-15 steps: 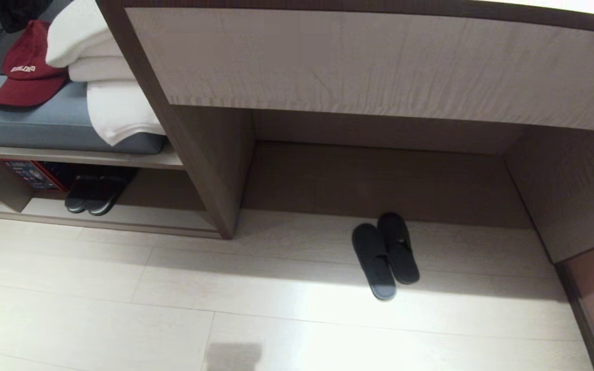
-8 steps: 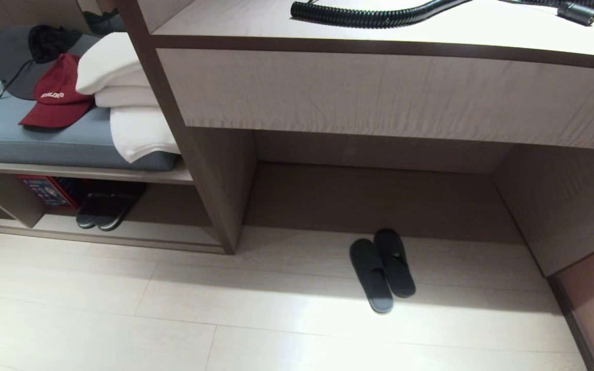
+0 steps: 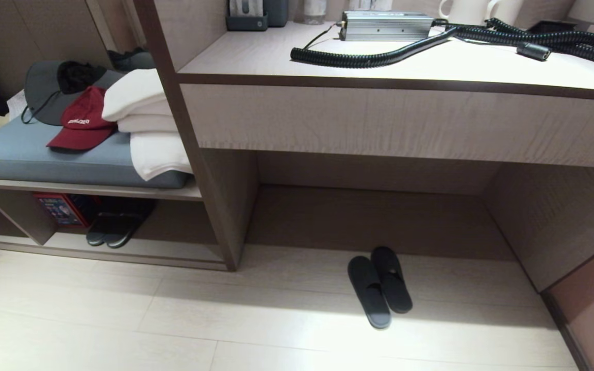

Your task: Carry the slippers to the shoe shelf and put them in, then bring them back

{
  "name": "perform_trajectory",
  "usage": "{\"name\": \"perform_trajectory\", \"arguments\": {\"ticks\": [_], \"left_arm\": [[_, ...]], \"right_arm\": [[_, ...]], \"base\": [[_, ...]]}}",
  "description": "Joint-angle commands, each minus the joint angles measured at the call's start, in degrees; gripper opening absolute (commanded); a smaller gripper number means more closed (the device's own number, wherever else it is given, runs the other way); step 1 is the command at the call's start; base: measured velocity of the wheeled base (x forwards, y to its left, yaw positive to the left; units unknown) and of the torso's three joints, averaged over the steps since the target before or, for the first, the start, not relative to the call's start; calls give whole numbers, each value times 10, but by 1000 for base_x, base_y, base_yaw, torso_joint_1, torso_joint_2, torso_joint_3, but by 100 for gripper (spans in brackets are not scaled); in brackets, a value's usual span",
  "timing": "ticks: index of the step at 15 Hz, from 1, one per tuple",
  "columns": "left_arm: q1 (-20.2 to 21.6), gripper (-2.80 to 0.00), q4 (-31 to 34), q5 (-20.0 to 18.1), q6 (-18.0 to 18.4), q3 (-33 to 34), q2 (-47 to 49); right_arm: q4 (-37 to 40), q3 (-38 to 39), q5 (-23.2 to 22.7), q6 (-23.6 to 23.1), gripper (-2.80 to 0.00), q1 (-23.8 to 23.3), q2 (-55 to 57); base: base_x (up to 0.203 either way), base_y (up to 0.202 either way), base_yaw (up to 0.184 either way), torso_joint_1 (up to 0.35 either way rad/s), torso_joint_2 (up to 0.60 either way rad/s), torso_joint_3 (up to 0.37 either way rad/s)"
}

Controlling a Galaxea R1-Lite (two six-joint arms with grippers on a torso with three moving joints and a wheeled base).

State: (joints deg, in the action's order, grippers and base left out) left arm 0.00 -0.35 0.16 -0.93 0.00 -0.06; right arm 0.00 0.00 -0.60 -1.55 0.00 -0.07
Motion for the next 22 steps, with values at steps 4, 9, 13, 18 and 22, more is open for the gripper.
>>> {"name": "perform_trajectory", "arguments": {"ticks": [4,9,13,18,22], "left_arm": [[0,-280,0,0,0,0,1],[0,-280,-1,0,0,0,1],[1,-280,-1,0,0,0,1],[1,-280,-1,0,2,0,0],[1,-280,-1,0,1,0,1]], "right_arm": [[-1,1,0,0,-280,0,1],[-1,1,0,0,-280,0,1],[0,0,0,0,-280,0,1],[0,0,0,0,-280,0,1],[0,0,0,0,-280,0,1]], "base": [[0,0,0,2,1,204],[0,0,0,2,4,200],[0,0,0,2,0,200],[0,0,0,0,3,139],[0,0,0,1,0,8]]}}
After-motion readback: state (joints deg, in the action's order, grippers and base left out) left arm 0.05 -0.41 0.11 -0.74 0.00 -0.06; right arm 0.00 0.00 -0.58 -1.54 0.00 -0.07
